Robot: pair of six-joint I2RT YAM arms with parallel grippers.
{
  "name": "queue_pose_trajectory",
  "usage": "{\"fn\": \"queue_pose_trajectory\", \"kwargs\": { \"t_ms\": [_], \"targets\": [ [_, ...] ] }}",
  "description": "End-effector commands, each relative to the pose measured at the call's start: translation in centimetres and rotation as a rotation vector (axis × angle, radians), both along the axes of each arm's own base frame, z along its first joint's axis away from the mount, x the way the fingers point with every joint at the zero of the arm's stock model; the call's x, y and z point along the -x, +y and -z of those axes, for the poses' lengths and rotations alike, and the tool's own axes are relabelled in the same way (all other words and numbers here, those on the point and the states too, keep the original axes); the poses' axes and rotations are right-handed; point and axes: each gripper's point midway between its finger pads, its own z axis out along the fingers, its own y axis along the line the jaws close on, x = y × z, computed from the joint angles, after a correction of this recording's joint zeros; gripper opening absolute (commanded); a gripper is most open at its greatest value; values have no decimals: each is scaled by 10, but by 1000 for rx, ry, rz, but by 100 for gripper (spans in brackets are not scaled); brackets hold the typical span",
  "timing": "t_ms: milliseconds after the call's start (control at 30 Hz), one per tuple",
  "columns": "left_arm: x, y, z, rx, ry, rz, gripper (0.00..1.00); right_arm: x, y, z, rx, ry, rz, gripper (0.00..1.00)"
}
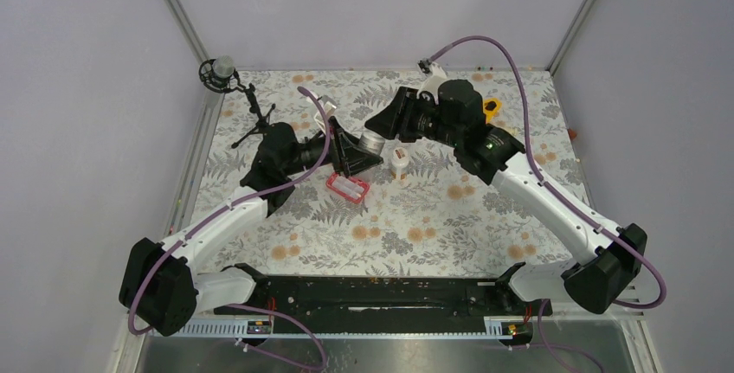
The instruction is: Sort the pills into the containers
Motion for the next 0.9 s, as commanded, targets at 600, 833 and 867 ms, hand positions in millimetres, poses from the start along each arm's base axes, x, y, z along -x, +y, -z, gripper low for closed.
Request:
{"fn": "queue_pose_trajectory", "kwargs": {
  "t_ms": [600,833,867],
  "targets": [
    [31,-10,-61,157,-147,210,0,35,-23,-48,-122,-42,-168,81],
    [-2,0,-37,-7,-131,-26,0,9,-18,-36,-101,28,29,81],
    [-3,1,-36,-19,-133,-35,0,9,-16,-35,-90,27,36,80]
  ]
}}
